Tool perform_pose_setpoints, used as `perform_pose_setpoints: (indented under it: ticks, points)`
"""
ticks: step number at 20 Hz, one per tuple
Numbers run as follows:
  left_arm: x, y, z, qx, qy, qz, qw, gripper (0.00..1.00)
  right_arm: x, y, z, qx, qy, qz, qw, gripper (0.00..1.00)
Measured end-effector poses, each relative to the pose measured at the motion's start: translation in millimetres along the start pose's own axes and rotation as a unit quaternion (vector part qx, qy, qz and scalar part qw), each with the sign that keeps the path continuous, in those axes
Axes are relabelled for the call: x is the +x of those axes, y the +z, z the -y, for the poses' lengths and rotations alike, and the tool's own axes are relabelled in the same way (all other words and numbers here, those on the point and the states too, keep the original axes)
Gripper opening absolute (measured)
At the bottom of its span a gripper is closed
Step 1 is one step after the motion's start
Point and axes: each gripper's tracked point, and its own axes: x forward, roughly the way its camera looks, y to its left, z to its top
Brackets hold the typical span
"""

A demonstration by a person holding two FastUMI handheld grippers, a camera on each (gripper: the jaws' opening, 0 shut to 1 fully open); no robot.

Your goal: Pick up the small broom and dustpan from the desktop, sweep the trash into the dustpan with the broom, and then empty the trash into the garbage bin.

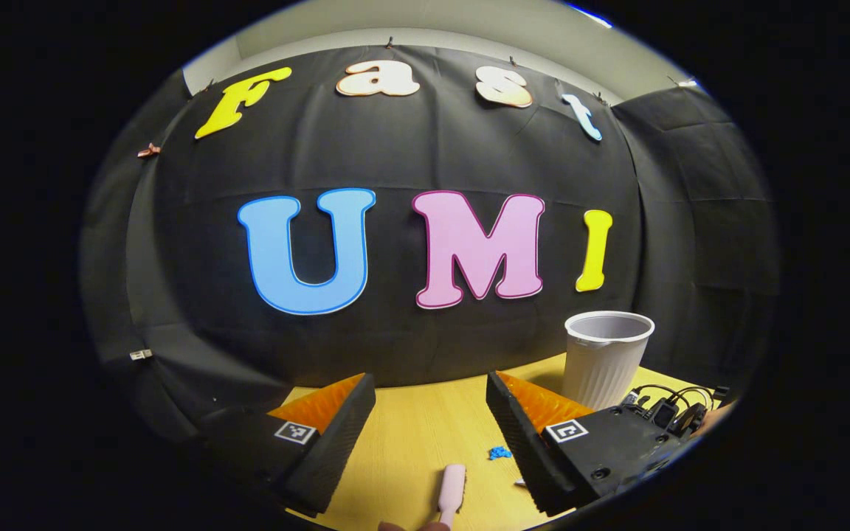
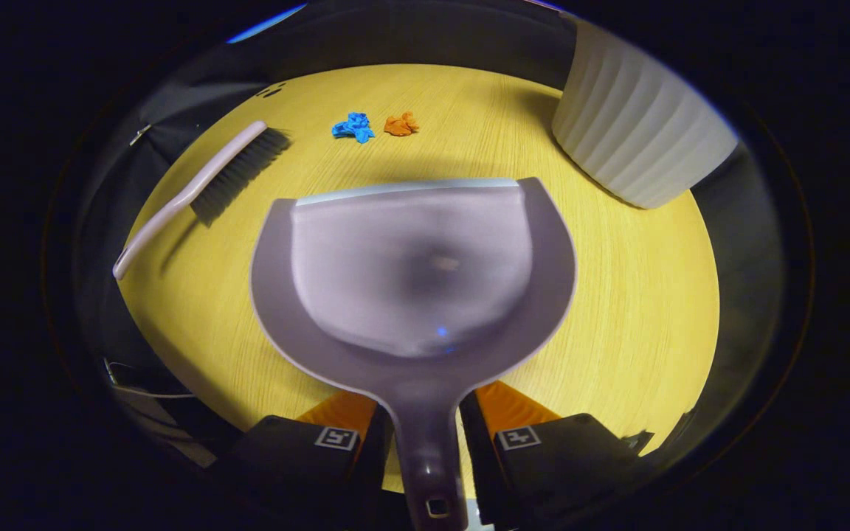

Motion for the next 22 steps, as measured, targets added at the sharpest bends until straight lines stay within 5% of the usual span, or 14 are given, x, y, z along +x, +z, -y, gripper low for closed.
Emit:
perform_pose_setpoints:
  ticks: [3, 7, 11, 15, 22]
  points:
    - [1.7, -22.4, -3.1, -0.005, 0.009, -0.024, 1.0, 0.97, 0.4, 2.6, -1.6, -0.005, 0.004, 0.007, 1.0, 0.55]
    - [-2.0, -44.4, -1.5, 0.024, 0.013, -0.046, 0.999, 0.97, 0.1, 7.4, 2.1, -0.011, 0.006, 0.023, 1.0, 0.38]
    - [-2.3, -102.2, 3.0, 0.021, -0.005, -0.124, 0.992, 0.96, -8.5, 5.6, 4.9, -0.058, 0.01, 0.035, 0.998, 0.36]
    - [-9.4, -177.2, 4.9, 0.052, -0.011, -0.25, 0.967, 0.96, -44.4, 9.5, 8.3, -0.081, 0.027, 0.071, 0.994, 0.32]
    - [-1.4, -286.4, 30.7, 0.049, -0.063, -0.391, 0.917, 0.93, -81.4, 5.4, 27.8, -0.068, 0.025, 0.088, 0.993, 0.4]
